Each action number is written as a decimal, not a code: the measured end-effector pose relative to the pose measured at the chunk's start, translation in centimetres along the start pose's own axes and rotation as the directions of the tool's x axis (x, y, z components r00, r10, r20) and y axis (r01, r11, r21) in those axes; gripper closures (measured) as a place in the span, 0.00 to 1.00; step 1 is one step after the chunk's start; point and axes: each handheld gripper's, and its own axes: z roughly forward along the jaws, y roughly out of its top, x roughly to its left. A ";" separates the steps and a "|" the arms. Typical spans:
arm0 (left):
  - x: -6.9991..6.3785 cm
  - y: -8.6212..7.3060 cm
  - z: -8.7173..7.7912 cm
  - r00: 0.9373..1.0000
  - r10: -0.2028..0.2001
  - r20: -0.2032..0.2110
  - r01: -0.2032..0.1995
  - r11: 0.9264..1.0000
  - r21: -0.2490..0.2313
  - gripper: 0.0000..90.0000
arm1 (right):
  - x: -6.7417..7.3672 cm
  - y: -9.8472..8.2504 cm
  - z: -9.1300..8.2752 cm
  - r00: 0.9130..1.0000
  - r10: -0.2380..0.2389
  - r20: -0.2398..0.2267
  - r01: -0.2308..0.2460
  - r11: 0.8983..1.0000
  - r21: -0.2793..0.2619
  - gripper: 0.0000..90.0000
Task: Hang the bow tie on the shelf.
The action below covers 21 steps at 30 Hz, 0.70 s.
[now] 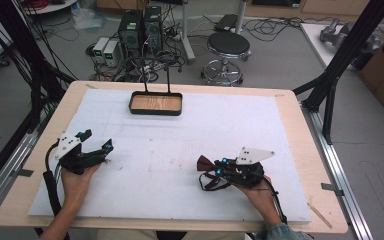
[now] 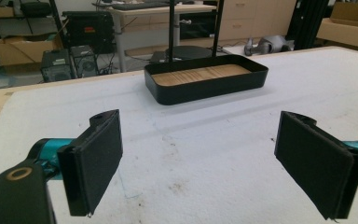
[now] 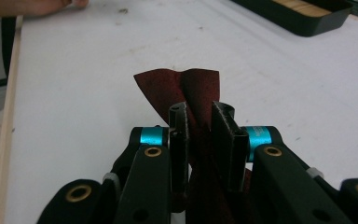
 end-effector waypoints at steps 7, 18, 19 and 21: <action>-0.1 0.0 0.1 1.000 -0.003 0.006 0.003 1.000 -0.006 0.17 | -1.2 2.2 0.2 0.999 0.037 0.024 -0.037 0.999 -0.024 0.86; 0.0 0.0 0.1 1.000 -0.009 0.003 0.009 1.000 -0.013 0.18 | -4.5 5.5 1.8 0.995 0.095 0.020 -0.094 0.992 -0.080 0.86; 0.0 0.0 0.1 1.000 -0.009 0.005 0.009 1.000 -0.013 0.18 | -4.7 5.9 1.9 0.995 0.102 0.020 -0.100 0.992 -0.079 0.86; -0.1 0.0 0.1 1.000 -0.009 0.006 0.009 1.000 -0.013 0.18 | -5.5 7.0 2.5 0.993 0.110 0.031 -0.107 0.989 -0.106 0.86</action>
